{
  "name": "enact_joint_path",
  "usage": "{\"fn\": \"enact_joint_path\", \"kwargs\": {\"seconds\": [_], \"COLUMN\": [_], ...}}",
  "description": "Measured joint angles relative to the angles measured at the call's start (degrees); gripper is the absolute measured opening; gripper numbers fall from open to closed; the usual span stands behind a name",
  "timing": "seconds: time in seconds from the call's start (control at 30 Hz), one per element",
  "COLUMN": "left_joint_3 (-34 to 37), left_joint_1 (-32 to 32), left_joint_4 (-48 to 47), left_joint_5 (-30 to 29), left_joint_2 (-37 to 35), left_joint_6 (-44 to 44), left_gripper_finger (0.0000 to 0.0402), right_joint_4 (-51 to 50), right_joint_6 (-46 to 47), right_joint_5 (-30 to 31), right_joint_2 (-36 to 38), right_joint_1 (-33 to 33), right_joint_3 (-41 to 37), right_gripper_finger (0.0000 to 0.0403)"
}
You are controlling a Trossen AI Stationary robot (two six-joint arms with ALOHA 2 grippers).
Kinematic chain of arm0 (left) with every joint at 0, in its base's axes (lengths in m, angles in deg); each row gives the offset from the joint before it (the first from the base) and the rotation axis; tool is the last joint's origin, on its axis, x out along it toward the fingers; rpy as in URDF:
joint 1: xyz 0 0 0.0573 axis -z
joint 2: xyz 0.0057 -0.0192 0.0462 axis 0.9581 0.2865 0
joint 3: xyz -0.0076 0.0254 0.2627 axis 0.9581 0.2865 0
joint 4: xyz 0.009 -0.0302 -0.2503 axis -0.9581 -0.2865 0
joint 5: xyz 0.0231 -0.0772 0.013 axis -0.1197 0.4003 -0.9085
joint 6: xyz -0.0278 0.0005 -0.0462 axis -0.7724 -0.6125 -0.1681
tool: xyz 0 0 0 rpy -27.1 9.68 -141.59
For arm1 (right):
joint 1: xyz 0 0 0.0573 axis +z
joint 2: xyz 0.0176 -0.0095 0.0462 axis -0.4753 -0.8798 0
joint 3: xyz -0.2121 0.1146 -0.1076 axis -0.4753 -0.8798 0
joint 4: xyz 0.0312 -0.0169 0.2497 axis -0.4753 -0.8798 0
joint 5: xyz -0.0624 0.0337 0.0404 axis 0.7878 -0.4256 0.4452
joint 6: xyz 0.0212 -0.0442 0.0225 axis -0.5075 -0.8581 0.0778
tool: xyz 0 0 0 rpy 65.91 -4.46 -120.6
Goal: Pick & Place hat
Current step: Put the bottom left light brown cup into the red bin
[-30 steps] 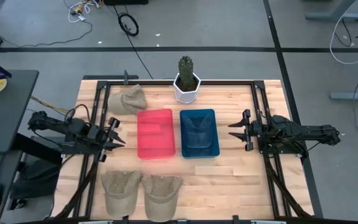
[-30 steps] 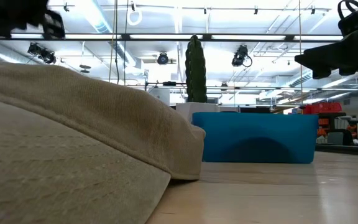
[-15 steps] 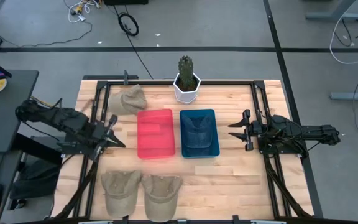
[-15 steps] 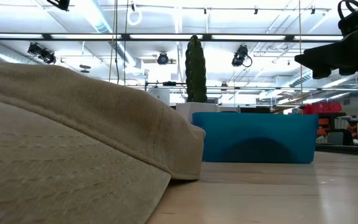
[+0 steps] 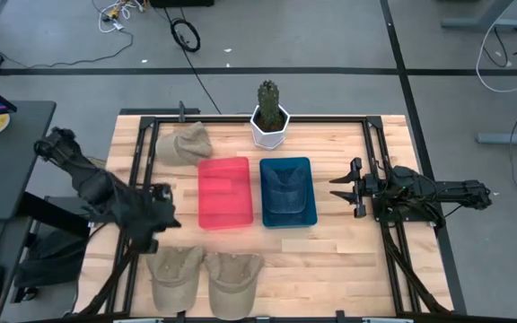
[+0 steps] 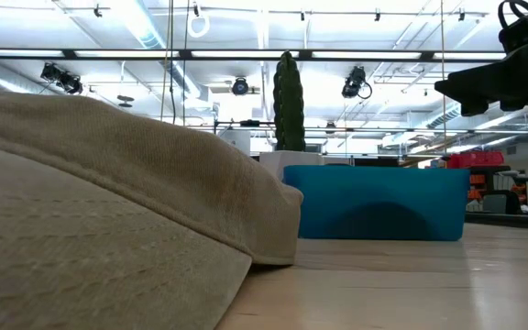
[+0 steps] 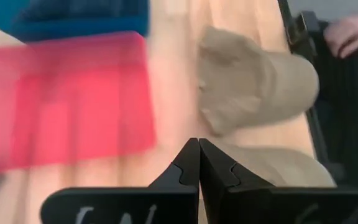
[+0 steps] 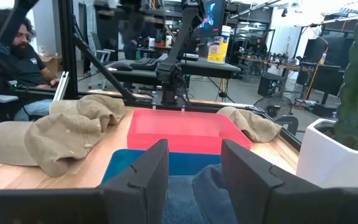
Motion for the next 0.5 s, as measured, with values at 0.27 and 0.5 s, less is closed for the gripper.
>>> {"fn": "enact_joint_path", "kwargs": {"seconds": [0.27,0.5], "left_joint_3": [-6.4,-6.8], "left_joint_1": [11.3,14.8], "left_joint_4": [-6.7,-9.7], "left_joint_5": [0.4,8.1], "left_joint_2": [12.6,20.7], "left_joint_6": [-14.6,-24.2], "left_gripper_finger": [0.0001,0.0010], "right_joint_4": [0.0,0.0], "right_joint_6": [0.0,0.0], "right_joint_5": [0.0,0.0], "right_joint_2": [0.0,0.0], "right_joint_1": [0.0,0.0], "right_joint_3": [0.0,0.0], "right_gripper_finger": [0.0153,0.0153]}}
